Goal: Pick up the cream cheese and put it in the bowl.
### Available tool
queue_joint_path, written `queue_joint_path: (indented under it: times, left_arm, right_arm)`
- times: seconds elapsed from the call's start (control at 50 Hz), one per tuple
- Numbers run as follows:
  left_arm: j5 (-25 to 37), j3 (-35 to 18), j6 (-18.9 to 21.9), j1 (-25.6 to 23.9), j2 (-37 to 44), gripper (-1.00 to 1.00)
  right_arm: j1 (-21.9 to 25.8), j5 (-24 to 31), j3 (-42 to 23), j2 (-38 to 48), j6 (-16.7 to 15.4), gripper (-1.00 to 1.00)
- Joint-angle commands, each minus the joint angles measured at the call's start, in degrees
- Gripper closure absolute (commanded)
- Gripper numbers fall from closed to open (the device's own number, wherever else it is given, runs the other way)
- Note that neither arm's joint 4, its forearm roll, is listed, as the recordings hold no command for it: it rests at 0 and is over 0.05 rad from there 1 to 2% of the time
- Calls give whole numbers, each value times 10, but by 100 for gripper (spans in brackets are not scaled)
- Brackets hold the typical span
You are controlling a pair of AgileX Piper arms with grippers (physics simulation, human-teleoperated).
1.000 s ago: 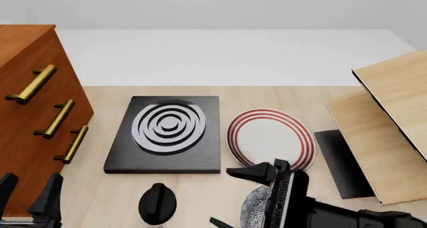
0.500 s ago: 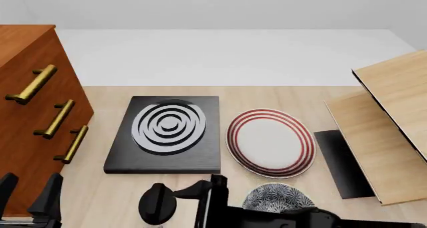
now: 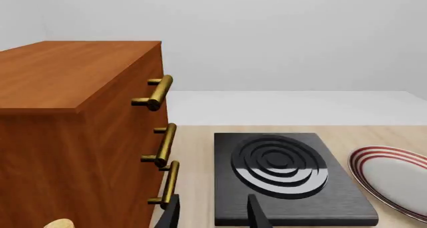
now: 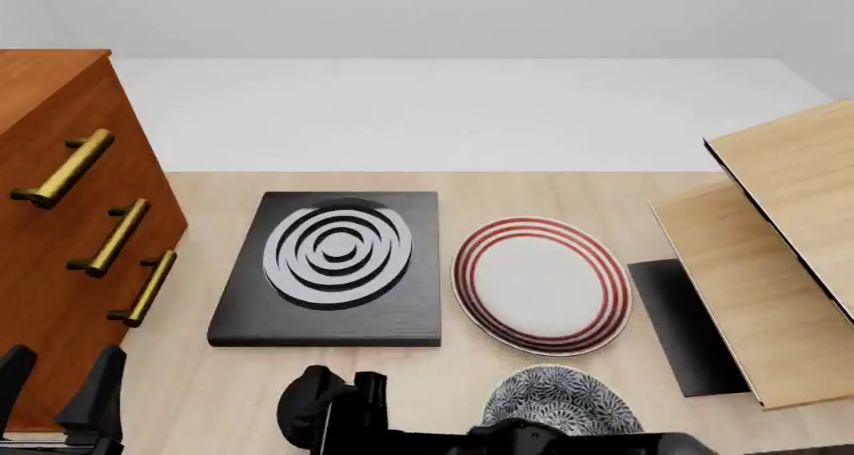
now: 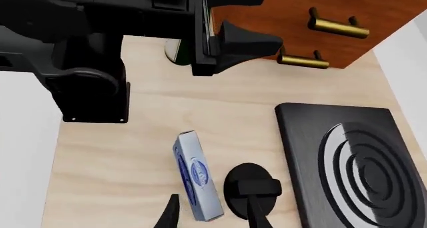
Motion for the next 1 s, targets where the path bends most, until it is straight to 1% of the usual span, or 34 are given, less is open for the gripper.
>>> queue_joint_path:
  times: [0.02,0.04,0.2,0.38,0.46,0.5,0.52,0.54,0.56,0.8,1.0]
  left_arm:
    - [0,0,0,0,0,-100]
    - [0,0,0,0,0,-100]
    - [0,0,0,0,0,-100]
    - [0,0,0,0,0,-100]
    - [0,0,0,0,0,-100]
    - [0,0,0,0,0,-100]
    - [0,0,0,0,0,-100]
    - [0,0,0,0,0,-100]
    - [0,0,0,0,0,-100]
    - [0,0,0,0,0,-100]
    - [0,0,0,0,0,-100]
  right_arm:
    - [6,15,-36,49,2,-100]
    - [5,20,-44,59,-3,-100]
    - [4,32,-69,86,-6,-100]
    - [1,28,-88,119,-4,-100]
    - [2,26,-96,132,1,-100]
    - [5,28,-104,137,19,-100]
    - [1,26,-106,144,11,-100]
    - [1,25,-108,147,11,-100]
    - [1,27,-113,151,18,-100]
    - [11,22,-138,192,27,-100]
    - [12,8,-145,225,36,-100]
